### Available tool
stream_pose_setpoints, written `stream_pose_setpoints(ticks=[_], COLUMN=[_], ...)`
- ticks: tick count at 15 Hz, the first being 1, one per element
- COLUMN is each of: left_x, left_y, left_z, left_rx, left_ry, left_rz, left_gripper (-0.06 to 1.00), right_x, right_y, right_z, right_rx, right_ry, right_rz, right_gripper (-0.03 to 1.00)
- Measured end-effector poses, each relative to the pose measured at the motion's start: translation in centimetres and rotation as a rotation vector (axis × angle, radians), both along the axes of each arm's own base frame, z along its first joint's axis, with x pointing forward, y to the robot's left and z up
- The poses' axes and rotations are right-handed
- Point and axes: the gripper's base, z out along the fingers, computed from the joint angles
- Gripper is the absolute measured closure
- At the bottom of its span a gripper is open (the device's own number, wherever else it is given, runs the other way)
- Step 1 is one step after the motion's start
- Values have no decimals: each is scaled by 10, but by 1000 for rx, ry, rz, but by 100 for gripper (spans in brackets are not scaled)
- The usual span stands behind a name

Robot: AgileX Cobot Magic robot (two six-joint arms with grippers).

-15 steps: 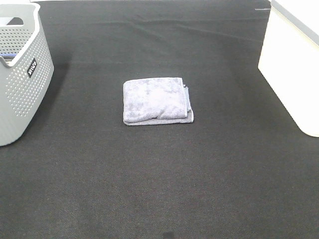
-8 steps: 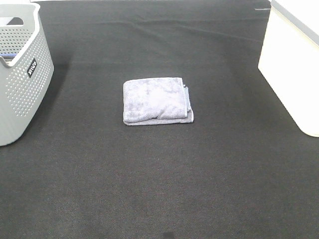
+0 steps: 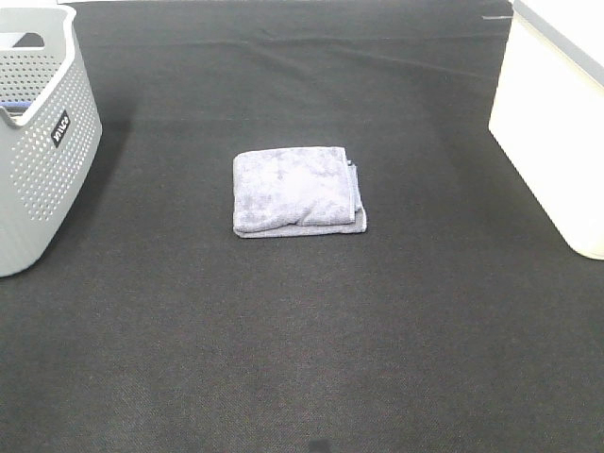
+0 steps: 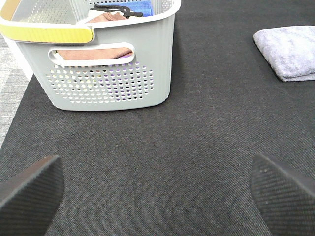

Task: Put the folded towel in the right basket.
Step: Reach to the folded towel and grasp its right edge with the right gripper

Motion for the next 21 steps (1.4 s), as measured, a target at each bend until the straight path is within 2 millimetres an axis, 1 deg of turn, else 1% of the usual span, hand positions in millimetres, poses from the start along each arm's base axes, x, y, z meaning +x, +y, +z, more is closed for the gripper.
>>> stream_pose_setpoints(ticks=[1, 3, 4, 5, 6, 7, 8, 9, 11, 13, 14, 15, 16, 19, 21], left_x=[0, 0, 0, 0, 0, 0, 0, 0, 0, 0, 0, 0, 0, 0, 0], left_y=[0, 0, 0, 0, 0, 0, 0, 0, 0, 0, 0, 0, 0, 0, 0], left_z=[0, 0, 0, 0, 0, 0, 0, 0, 0, 0, 0, 0, 0, 0, 0], left_rx=[0, 0, 0, 0, 0, 0, 0, 0, 0, 0, 0, 0, 0, 0, 0], left_ry=[0, 0, 0, 0, 0, 0, 0, 0, 0, 0, 0, 0, 0, 0, 0], left_rz=[0, 0, 0, 0, 0, 0, 0, 0, 0, 0, 0, 0, 0, 0, 0], left_gripper=[-3, -3, -3, -3, -3, -3, -3, -3, -3, -3, -3, -3, -3, -3, -3], right_x=[36, 82, 82, 125, 125, 147, 165, 184, 217, 246, 261, 274, 292, 320, 334], right_y=[0, 0, 0, -1, -1, 0, 5, 15, 50, 83, 94, 100, 109, 122, 126], right_z=[4, 7, 7, 7, 7, 6, 4, 1, -10, -30, -45, -57, -82, -138, -173], right_rx=[2, 8, 8, 10, 10, 12, 5, -7, -28, -16, 2, 32, 84, 150, 161], right_ry=[47, 119, 119, 197, 197, 224, 241, 250, 260, 297, 341, 375, 448, 593, 638], right_rz=[22, 44, 44, 72, 72, 87, 113, 148, 241, 295, 300, 300, 310, 351, 353], right_gripper=[23, 23, 23, 23, 23, 23, 23, 23, 23, 23, 23, 23, 23, 23, 23])
